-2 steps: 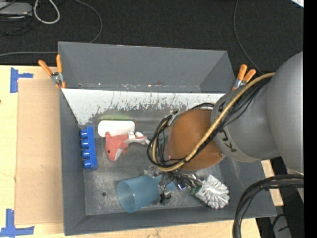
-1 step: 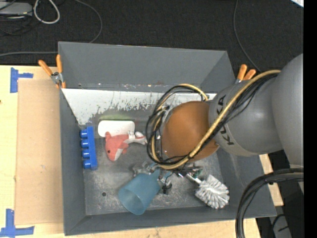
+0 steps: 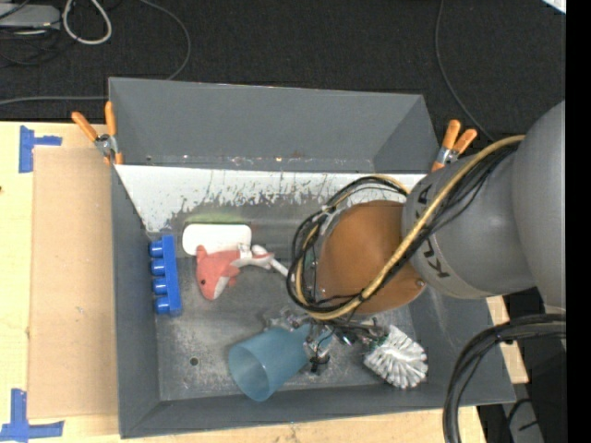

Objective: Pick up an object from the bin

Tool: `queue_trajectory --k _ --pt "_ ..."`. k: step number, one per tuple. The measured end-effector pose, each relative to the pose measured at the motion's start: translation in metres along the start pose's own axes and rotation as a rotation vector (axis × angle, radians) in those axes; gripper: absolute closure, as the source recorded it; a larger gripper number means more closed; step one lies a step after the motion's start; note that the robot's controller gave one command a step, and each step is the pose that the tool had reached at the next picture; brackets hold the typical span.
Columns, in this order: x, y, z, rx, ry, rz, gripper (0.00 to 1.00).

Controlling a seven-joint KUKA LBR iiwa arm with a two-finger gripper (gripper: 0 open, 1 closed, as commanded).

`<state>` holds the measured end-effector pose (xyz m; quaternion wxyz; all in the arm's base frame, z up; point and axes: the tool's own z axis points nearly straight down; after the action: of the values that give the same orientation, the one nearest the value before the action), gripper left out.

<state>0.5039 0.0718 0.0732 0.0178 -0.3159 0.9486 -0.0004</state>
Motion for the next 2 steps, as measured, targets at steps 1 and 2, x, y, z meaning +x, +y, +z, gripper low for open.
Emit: queue_trajectory --k 1,2 --pt "-0.004 -0.003 -0.005 -0.002 -0.007 -0.092 1.0" --pt "0.016 -0.013 -0.003 0.002 -0.008 0.018 1.0"
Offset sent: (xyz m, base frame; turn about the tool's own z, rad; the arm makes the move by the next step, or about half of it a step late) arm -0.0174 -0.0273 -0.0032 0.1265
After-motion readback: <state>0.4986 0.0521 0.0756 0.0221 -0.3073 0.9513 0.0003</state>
